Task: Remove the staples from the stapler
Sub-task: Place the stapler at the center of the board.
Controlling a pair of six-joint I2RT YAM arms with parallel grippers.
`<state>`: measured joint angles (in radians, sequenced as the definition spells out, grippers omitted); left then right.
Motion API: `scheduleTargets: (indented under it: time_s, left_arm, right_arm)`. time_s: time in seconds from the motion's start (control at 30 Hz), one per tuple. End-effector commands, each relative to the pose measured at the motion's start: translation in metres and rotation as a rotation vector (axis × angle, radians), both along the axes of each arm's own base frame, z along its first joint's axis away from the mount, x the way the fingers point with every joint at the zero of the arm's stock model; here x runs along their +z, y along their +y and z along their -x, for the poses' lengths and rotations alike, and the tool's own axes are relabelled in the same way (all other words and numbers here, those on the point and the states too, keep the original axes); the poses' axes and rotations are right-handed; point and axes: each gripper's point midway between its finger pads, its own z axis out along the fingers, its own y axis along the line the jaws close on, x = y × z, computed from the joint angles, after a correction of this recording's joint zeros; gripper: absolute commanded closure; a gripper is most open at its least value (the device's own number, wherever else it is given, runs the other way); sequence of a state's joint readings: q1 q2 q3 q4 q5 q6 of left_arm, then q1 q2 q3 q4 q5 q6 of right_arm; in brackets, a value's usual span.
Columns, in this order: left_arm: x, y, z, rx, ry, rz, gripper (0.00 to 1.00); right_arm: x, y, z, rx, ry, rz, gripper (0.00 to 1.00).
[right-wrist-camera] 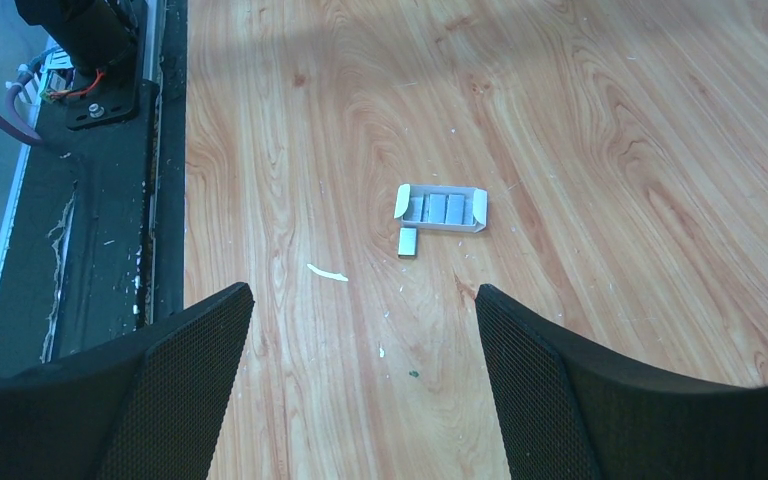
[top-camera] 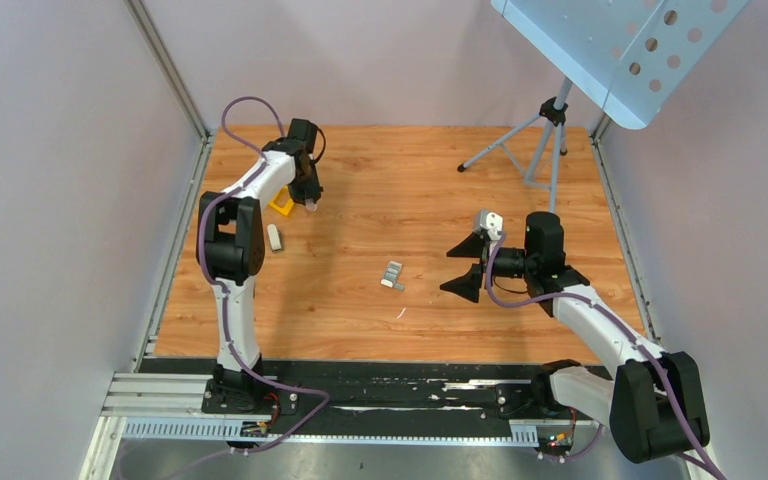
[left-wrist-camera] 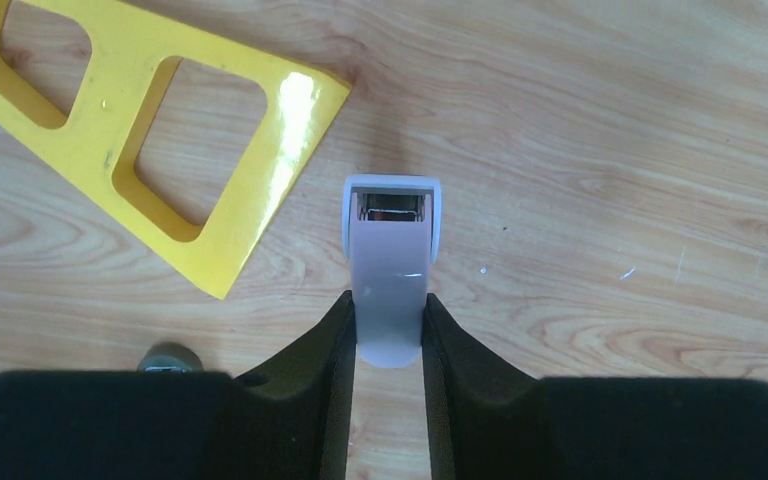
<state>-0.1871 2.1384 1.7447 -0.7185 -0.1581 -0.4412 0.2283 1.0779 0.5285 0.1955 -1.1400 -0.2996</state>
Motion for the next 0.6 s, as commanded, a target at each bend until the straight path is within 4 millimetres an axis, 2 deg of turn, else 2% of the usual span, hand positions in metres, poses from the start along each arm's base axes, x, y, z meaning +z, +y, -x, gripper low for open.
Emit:
scheduleTargets:
  time_s: [0.0,0.1,0.2,0.3,0.37,0.47,0.57]
  left_arm:
    - [0.002,-0.006,-0.007,-0.045,0.018,0.042,0.69]
    - [0.006,-0.012,-0.010,-0.072,0.006,0.073,0.53]
    - [0.013,-0.018,-0.014,-0.096,-0.019,0.107,0.46]
    - [0.028,-0.019,-0.017,-0.114,-0.060,0.114,0.43]
    - [0.047,-0.021,-0.018,-0.141,-0.112,0.118,0.42]
    - [0.086,-0.027,-0.016,-0.214,-0.231,0.142,0.38]
    - [0.122,-0.029,-0.005,-0.285,-0.348,0.150,0.35]
  right_arm:
    - [0.001,-0.003,-0.001,-0.014,-0.004,-0.010,0.14]
    - [0.002,-0.004,-0.001,-0.016,-0.006,-0.010,0.14]
    - [0.002,-0.003,-0.001,-0.014,-0.005,-0.011,0.13]
    - [0.002,-0.004,-0.001,-0.014,-0.007,-0.011,0.13]
    - [0.003,-0.004,-0.001,-0.015,-0.008,-0.012,0.13]
    - [0.002,-0.004,0.000,-0.014,-0.004,-0.013,0.13]
    - [0.003,-0.004,0.000,-0.008,-0.008,-0.015,0.13]
